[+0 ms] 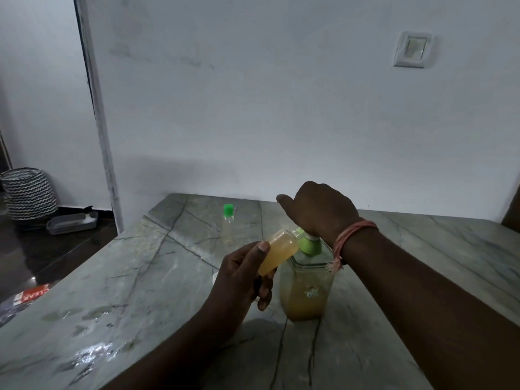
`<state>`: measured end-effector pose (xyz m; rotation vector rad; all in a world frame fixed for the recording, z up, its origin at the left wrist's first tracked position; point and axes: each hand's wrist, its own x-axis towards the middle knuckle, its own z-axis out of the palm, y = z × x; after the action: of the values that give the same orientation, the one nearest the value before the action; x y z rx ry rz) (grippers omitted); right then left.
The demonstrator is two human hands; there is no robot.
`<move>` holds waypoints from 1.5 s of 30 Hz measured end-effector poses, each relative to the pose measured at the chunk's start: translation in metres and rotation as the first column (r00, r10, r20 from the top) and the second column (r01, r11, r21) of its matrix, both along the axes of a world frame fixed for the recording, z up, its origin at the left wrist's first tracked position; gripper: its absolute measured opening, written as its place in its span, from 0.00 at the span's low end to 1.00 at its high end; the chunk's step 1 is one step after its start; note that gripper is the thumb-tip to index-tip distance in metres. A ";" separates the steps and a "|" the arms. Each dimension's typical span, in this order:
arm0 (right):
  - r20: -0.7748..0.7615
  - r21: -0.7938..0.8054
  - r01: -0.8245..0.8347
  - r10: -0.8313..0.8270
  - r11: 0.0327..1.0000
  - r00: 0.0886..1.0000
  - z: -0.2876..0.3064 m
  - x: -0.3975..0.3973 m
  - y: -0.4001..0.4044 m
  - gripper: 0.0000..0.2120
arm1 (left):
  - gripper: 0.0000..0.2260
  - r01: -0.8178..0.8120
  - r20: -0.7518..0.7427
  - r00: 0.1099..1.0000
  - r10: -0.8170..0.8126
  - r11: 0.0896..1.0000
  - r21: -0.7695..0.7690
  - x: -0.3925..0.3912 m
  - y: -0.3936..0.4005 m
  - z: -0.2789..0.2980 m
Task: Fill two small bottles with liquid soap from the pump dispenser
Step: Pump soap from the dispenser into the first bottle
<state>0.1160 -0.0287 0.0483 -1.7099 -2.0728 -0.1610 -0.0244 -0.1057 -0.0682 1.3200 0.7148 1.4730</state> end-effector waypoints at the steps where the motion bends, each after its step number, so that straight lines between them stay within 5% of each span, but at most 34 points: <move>1: 0.023 -0.013 -0.003 0.004 1.000 1.000 0.001 0.000 0.000 0.22 | 0.14 -0.007 0.005 1.000 0.007 1.000 -0.006 -0.001 0.001 -0.001; 6: 0.165 0.035 -0.054 0.047 0.998 0.985 0.014 -0.003 -0.001 0.21 | 0.16 -0.008 0.012 1.000 0.008 1.000 -0.014 0.000 -0.002 0.000; 13: -0.042 -0.054 -0.024 0.022 0.998 0.999 0.000 0.001 0.005 0.22 | 0.14 -0.002 0.007 1.000 0.002 1.000 0.005 0.000 0.002 0.000; 19: 0.126 0.042 -0.049 0.043 0.998 0.991 0.013 -0.002 0.002 0.22 | 0.14 0.010 0.015 1.000 -0.010 1.000 0.012 -0.002 0.000 -0.001; 24: -0.100 -0.020 -0.027 0.025 0.999 0.995 0.000 0.002 0.008 0.23 | 0.12 0.020 0.011 1.000 -0.020 1.000 0.019 -0.003 0.002 -0.001; 33: 0.078 0.009 -0.009 0.008 1.000 0.997 0.012 0.000 0.004 0.21 | 0.13 0.015 0.026 1.000 -0.015 1.000 0.013 -0.002 -0.002 0.002; 38: -0.041 -0.039 -0.005 0.003 0.999 0.999 0.003 0.002 0.007 0.20 | 0.13 0.009 0.013 1.000 -0.009 1.000 0.005 -0.002 0.001 0.000; 45: 0.081 -0.028 -0.011 0.014 1.000 0.997 0.010 -0.001 0.003 0.20 | 0.13 0.015 0.013 1.000 -0.015 1.000 0.013 -0.001 -0.001 0.001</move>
<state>0.1154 -0.0259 0.0587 -1.7327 -2.1527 -0.2020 -0.0253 -0.1062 -0.0674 1.3216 0.6870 1.4754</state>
